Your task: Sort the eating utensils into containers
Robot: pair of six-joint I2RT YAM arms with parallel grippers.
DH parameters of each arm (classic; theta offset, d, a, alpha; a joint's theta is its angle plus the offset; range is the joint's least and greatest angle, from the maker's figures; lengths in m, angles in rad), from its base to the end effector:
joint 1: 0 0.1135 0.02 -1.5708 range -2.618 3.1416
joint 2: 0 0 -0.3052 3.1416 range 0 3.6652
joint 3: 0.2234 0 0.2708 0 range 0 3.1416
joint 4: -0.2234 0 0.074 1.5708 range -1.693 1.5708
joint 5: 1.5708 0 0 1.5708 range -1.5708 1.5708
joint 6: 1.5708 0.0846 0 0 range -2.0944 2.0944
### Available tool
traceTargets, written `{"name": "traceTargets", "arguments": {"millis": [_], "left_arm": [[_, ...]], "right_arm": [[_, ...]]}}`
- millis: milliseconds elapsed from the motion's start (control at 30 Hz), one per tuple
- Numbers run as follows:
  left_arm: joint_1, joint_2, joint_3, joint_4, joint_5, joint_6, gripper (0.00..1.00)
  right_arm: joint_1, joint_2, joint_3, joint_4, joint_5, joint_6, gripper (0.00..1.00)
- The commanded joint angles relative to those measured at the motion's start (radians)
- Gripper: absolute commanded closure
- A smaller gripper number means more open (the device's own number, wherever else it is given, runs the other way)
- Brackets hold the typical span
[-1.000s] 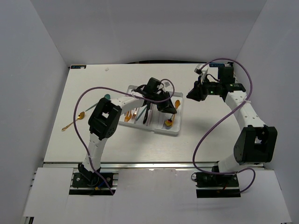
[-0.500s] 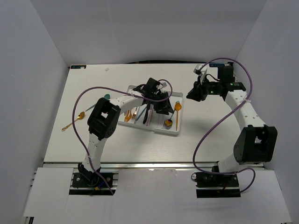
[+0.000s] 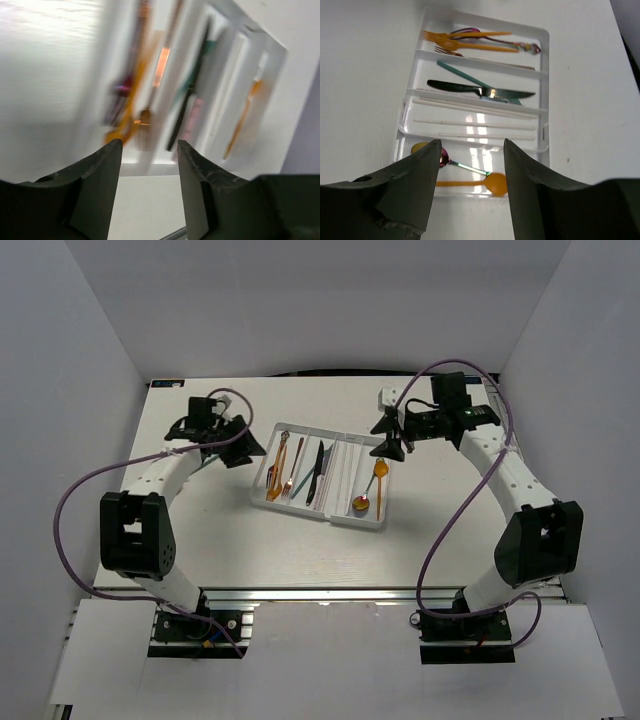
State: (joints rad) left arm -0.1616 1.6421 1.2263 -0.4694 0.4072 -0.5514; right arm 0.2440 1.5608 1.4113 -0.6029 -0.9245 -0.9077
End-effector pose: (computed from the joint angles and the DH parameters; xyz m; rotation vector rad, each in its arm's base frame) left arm 0.3929 -0.0980 0.2487 -0.3061 2.5100 -0.8020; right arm 0.3507 0.1569 0.3533 -1.4605 1.4510 0.6636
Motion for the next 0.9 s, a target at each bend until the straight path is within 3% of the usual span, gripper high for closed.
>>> {"name": "traceTargets", "arguments": {"millis": [0, 200, 333, 533, 867], "left_arm": [[0.059, -0.051, -0.06, -0.106, -0.06, 0.125, 0.4], [0.143, 0.043, -0.007, -0.163, -0.226, 0.286, 0.37], [0.145, 0.139, 0.119, -0.163, -0.321, 0.474, 0.39], [0.146, 0.261, 0.251, -0.166, -0.459, 0.622, 0.39], [0.192, 0.384, 0.331, -0.16, -0.455, 0.731, 0.38]], "right_arm": [[0.058, 0.016, 0.055, -0.067, -0.092, -0.282, 0.37], [0.172, 0.087, 0.129, -0.239, -0.08, -0.477, 0.36], [0.207, 0.084, 0.114, -0.239, -0.074, -0.481, 0.35], [0.209, 0.059, 0.061, -0.225, -0.048, -0.47, 0.36], [0.21, 0.021, -0.005, -0.218, -0.014, -0.458, 0.35]]}}
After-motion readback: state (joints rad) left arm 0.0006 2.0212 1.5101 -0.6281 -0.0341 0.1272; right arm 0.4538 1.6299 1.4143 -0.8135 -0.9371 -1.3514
